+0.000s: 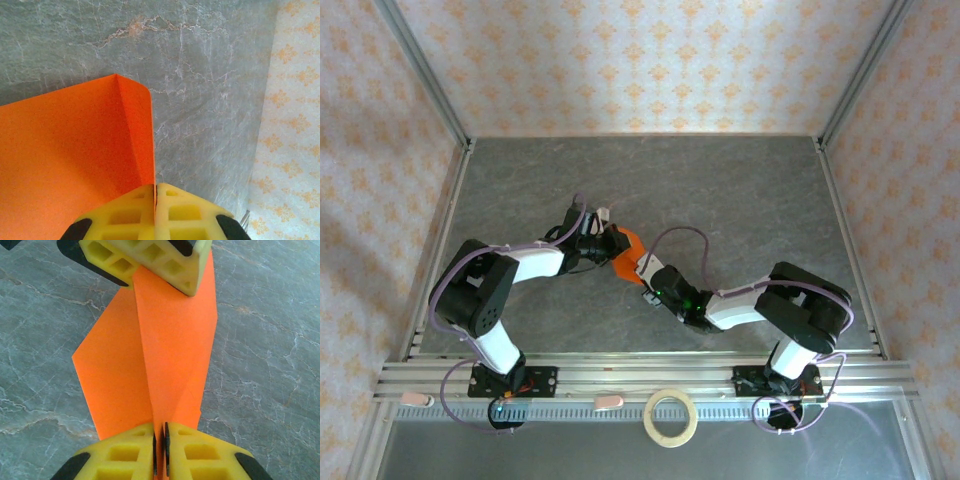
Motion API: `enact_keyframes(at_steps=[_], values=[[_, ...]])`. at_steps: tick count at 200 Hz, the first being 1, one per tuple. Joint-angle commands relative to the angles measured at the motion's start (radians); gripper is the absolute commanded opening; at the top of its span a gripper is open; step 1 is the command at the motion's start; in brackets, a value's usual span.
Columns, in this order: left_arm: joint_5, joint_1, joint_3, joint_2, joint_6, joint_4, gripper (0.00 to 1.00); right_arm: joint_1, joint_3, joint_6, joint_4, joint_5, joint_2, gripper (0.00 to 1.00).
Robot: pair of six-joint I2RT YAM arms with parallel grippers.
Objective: Fold a paper plane with a square sheet of paper (pick it up from the middle)
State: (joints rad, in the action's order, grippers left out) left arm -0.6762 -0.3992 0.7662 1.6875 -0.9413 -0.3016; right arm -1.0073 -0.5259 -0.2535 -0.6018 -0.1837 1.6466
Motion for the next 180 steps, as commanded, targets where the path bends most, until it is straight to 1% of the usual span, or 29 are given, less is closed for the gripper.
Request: enact_keyframes(at_steps=[1,97,167,180], values=[[0.001,-0.004,0.028,-0.001,0.019,0.019,0.05,-0.005,0.005,0.019,0.001,-0.013,-0.004,0.15],[0.001,-0.004,0.028,0.000,0.017,0.019,0.05,-0.005,0.013,0.007,0.014,-0.022,0.003,0.14],[-0.001,-0.005,0.029,0.002,0.016,0.019,0.05,-0.005,0.023,0.006,-0.001,-0.040,0.017,0.16],[0.000,-0.006,0.029,0.003,0.017,0.018,0.05,-0.005,0.023,0.006,-0.001,-0.035,0.017,0.14]])
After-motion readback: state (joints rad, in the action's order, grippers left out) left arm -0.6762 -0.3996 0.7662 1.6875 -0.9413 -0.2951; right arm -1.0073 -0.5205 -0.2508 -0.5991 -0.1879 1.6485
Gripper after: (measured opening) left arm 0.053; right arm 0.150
